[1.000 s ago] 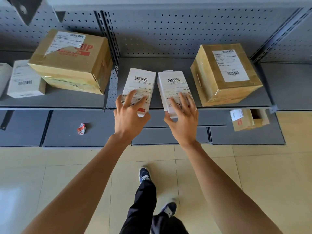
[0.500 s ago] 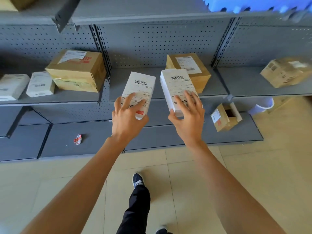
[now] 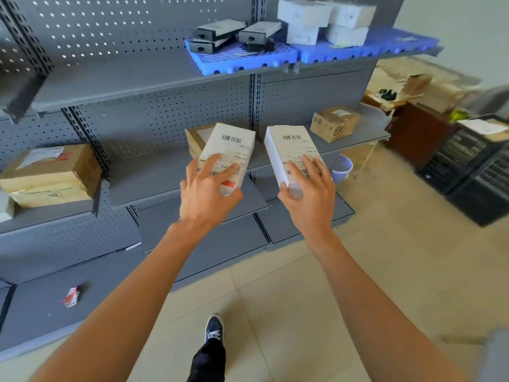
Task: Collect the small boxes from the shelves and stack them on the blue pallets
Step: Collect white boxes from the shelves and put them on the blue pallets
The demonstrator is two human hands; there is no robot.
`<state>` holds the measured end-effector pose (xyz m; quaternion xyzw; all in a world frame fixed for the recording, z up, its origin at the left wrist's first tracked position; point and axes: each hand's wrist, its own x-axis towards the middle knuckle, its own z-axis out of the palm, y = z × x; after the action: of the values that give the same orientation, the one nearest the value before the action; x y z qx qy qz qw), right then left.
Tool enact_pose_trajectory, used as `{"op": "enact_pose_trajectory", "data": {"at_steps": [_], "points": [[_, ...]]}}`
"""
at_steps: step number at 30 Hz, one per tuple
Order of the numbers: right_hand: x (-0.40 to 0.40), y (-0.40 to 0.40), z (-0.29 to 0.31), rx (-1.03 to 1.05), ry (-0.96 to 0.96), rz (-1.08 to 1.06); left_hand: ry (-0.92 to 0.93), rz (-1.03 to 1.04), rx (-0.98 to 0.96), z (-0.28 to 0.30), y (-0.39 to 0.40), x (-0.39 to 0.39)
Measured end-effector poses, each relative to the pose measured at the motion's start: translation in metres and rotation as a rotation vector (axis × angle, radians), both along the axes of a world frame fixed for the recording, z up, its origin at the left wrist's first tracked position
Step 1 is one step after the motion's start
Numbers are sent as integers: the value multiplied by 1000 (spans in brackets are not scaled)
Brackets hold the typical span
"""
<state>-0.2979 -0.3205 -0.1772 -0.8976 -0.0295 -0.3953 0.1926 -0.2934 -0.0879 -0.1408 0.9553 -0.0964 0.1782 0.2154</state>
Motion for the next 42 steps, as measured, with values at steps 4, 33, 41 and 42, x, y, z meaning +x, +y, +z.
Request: {"op": "enact_pose_trajectory", "data": {"at_steps": [4, 33, 41, 42], "points": [[-17, -43, 24, 7, -18, -75, -24, -84, 25, 26, -46, 2], [181, -203, 152, -59, -66, -247, -158, -313, -83, 148, -205, 234], [252, -217, 192, -34, -95, -217, -226, -259, -105, 187, -222, 298], [261, -220, 195, -41, -100, -209, -226, -246, -113, 190, -225, 307]]}}
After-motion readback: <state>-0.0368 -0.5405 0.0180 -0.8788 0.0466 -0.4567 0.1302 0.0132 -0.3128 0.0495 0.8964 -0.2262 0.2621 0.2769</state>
